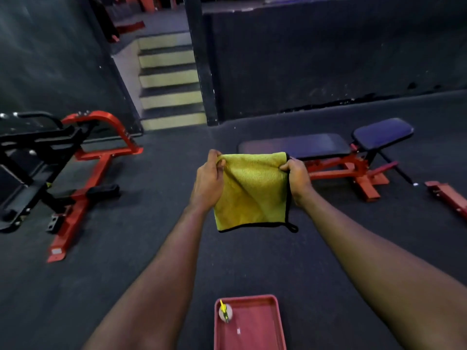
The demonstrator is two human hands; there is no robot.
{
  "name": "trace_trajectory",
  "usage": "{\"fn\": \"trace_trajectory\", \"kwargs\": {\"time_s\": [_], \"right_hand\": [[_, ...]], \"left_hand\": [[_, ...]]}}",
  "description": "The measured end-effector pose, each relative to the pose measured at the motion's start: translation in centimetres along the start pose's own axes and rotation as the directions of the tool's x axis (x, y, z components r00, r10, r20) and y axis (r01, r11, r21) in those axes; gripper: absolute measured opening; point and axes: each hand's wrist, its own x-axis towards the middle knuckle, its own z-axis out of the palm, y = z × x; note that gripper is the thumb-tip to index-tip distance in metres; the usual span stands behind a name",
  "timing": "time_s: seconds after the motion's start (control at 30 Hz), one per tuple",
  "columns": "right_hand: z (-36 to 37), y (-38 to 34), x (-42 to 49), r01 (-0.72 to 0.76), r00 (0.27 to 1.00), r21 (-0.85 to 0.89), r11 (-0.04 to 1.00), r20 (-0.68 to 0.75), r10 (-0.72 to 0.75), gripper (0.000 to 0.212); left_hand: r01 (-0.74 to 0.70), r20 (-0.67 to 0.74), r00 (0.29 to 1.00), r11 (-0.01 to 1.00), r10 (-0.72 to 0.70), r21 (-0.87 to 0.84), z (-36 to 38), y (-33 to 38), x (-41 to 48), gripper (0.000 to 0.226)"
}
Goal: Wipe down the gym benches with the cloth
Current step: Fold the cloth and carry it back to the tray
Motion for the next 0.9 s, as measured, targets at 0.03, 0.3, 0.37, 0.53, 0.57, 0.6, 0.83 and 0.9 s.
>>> {"fn": "trace_trajectory", "kwargs": {"time_s": [0.03,0.3,0.37,0.53,0.57,0.6,0.83,0.9], "right_hand": [[-0.5,1.2,0.2,-0.017,1.0,0.001,1.0,0.009,0.017,0.005],[-2.2,11.5,-1.3,-0.253,0.967,-0.037,0.967,0.012,0.253,0.016],[-2.4,15.1,-2.0,-0.305,0.952,-0.073,0.949,0.006,0.306,0.017],[-2.5,24.7,-4.7,-0.484,0.875,-0.076,0.872,-0.016,0.484,0.01],[-2.2,26.9,-5.2,-0.526,0.851,-0.06,0.849,-0.022,0.525,0.011],[-2.1,28.3,-5.9,-0.555,0.832,-0.055,0.83,-0.044,0.553,0.01],[-1.8,41.9,-10.5,-0.729,0.683,-0.053,0.682,-0.126,0.72,0.008],[-2.1,46.8,-12.1,-0.777,0.629,-0.068,0.626,-0.128,0.766,0.018]], "left_hand": [[0.013,0.011,1.0,1.0,-0.013,0.008,0.9,-0.2,-0.4,0.008],[0.196,0.147,0.968,0.978,-0.205,0.072,8.3,-5.8,-5.6,0.009],[0.237,0.185,0.951,0.967,-0.25,0.088,10.3,-8.1,-7.4,0.01],[0.375,0.276,0.876,0.919,-0.394,0.122,15.3,-13.8,-13.1,0.015],[0.397,0.289,0.862,0.909,-0.417,0.13,16.4,-15.2,-14.5,0.016],[0.407,0.306,0.849,0.902,-0.431,0.14,17.1,-16.2,-15.8,0.017],[0.548,0.398,0.716,0.815,-0.573,0.188,24.8,-24.9,-26.0,0.025],[0.62,0.447,0.628,0.757,-0.637,0.207,27.1,-27.0,-28.6,0.031]]}}
